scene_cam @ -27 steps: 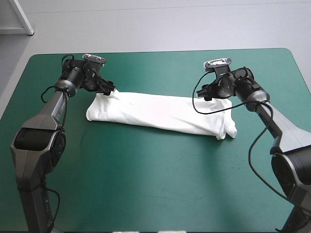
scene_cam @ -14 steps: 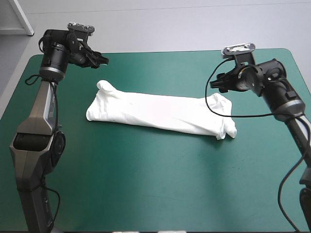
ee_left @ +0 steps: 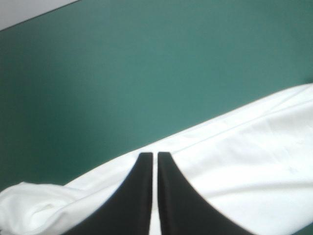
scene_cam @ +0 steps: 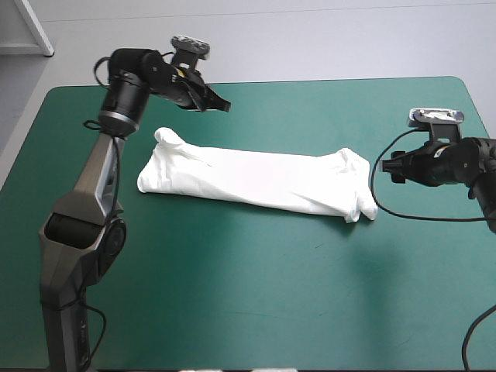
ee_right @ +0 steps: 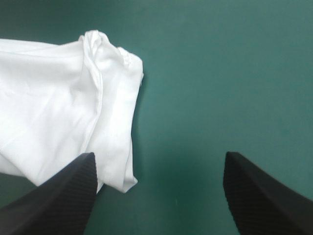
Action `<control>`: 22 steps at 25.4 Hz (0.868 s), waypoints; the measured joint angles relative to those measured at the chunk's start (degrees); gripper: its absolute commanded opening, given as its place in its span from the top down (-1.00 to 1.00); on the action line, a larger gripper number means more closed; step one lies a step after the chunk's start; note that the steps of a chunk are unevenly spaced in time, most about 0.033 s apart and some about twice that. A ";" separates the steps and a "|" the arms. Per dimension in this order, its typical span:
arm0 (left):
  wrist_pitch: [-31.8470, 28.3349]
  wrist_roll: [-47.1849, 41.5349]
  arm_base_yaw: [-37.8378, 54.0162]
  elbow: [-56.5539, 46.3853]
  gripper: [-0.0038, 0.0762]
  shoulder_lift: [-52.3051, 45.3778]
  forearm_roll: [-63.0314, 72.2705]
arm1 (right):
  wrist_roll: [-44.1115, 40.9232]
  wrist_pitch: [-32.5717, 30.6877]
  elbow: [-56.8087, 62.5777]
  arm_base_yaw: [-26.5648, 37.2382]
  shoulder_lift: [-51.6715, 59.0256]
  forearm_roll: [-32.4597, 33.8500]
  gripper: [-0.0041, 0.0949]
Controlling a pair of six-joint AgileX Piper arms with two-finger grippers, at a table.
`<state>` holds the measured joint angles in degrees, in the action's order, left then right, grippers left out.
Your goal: Fold the cloth
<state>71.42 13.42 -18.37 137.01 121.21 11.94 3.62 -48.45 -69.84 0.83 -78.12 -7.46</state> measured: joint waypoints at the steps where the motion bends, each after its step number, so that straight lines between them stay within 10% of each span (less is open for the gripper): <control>1: 0.00 0.05 -1.62 0.05 0.86 0.64 -0.67 | 1.23 0.27 1.48 0.70 0.51 -1.42 -0.44; 14: -0.06 -0.58 -9.43 -8.90 0.86 9.04 -0.38 | 8.30 4.64 9.20 2.51 0.22 -10.43 -0.45; 22: -0.73 -0.65 -9.43 -15.05 0.86 10.85 0.10 | 19.67 7.85 9.41 2.63 -10.84 -31.50 -0.45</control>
<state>70.70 12.77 -27.80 121.96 132.06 12.04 23.28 -40.60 -60.43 3.46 -88.95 -38.96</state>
